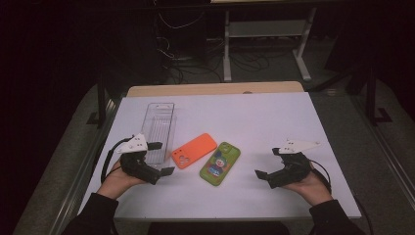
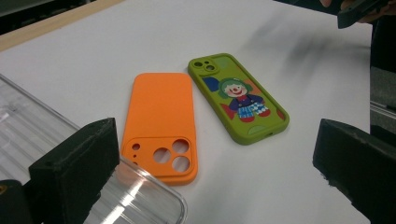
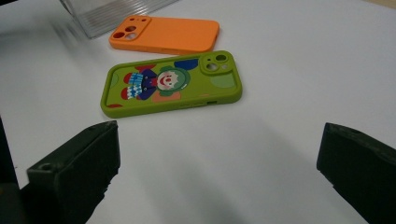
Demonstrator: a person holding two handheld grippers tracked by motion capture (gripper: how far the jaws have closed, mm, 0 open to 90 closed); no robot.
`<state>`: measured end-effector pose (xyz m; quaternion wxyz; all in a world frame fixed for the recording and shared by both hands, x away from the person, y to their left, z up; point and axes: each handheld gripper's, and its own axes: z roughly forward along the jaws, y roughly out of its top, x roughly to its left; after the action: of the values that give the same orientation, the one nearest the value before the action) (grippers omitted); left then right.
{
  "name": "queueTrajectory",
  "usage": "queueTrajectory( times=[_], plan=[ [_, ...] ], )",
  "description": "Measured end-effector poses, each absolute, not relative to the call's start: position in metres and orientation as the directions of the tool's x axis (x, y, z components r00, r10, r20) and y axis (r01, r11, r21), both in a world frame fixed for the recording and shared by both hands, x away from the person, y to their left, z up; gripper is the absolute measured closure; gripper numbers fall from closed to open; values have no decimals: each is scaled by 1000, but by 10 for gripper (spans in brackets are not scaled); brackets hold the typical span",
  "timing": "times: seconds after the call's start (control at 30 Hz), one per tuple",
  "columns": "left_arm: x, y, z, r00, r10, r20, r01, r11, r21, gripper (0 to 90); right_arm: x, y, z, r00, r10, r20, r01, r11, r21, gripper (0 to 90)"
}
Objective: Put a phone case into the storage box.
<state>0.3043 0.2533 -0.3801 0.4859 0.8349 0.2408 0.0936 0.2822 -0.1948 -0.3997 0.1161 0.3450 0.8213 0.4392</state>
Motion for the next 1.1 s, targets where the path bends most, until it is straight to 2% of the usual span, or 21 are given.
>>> queueTrajectory(
  times=[0.33,0.53,0.57,0.7,0.73,0.77,0.8,0.9,0.93,1.1],
  plan=[
    [313,234,-372,879,469,-86,303,-409,861,62,281,-195,-399,-732,671,118,470,372,801,0],
    [319,221,-371,867,489,-98,325,-405,855,203,282,-194,-400,-737,667,113,464,377,801,0],
    [319,219,-370,867,489,-97,324,-405,855,203,282,-194,-400,-737,667,113,464,377,801,0],
    [321,207,-370,859,500,-106,343,-411,845,345,283,-194,-401,-739,664,117,467,379,799,0],
    [322,205,-371,859,499,-112,347,-407,845,412,283,-194,-401,-741,661,118,468,382,797,0],
    [322,202,-371,857,501,-116,353,-408,842,412,283,-194,-401,-741,661,118,468,382,797,0],
    [323,199,-372,855,505,-119,358,-408,840,483,283,-193,-401,-741,661,120,470,382,796,0],
    [325,190,-375,846,516,-131,380,-413,828,535,283,-194,-401,-741,660,120,470,382,796,0],
    [326,188,-376,846,518,-129,382,-418,824,592,283,-194,-401,-743,658,123,472,384,794,0],
    [329,170,-382,833,528,-166,426,-419,802,726,282,-194,-401,-747,653,127,471,384,794,0]
  ],
)
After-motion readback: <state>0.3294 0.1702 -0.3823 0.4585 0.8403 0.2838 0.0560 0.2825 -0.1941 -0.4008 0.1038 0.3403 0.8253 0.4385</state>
